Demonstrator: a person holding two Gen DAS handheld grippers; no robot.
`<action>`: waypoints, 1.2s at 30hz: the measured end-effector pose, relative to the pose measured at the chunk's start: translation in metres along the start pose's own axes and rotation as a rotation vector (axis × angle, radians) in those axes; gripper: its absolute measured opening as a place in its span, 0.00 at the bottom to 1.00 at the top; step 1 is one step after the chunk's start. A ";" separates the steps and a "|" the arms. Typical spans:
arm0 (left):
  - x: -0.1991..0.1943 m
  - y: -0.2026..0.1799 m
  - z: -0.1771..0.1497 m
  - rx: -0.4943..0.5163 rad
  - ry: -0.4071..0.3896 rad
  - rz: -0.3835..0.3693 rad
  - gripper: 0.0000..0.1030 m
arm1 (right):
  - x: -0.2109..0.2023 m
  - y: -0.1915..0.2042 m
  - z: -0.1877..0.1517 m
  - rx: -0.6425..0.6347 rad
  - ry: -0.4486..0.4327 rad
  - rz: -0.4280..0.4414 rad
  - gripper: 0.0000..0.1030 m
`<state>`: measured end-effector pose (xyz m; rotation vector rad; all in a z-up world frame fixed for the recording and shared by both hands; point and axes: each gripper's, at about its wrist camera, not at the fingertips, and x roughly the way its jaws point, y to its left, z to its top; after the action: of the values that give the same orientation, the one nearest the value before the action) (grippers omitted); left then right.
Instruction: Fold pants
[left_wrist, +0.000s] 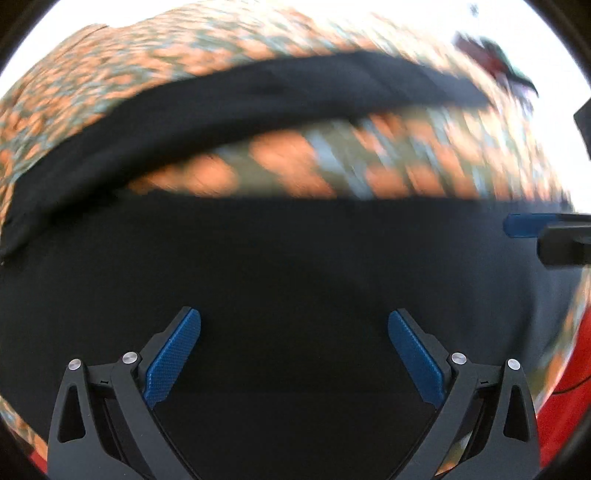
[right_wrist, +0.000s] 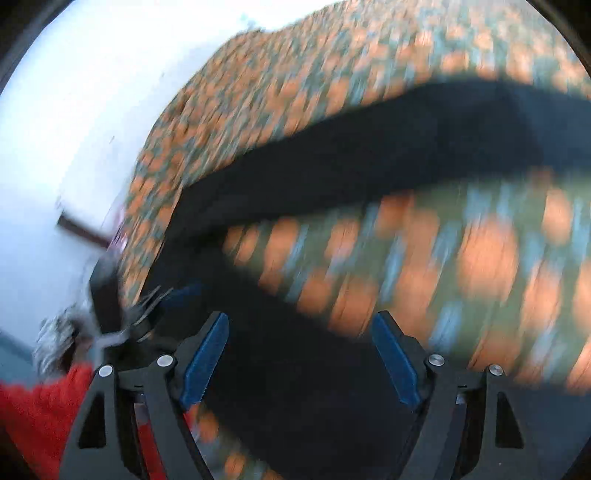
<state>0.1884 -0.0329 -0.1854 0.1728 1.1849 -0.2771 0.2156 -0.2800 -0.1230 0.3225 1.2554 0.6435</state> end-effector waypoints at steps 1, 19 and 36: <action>0.000 -0.007 -0.009 0.037 -0.008 0.043 1.00 | -0.005 -0.014 -0.023 0.037 0.013 -0.055 0.77; -0.044 0.144 -0.039 -0.405 -0.023 0.176 0.99 | -0.155 -0.148 -0.130 0.466 -0.262 -0.595 0.85; 0.047 0.320 0.062 -0.638 -0.201 0.347 1.00 | 0.099 0.123 0.136 -0.282 -0.150 -0.298 0.85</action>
<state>0.3564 0.2496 -0.2100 -0.2051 0.9717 0.3833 0.3276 -0.1071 -0.0902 -0.0499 1.0273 0.5203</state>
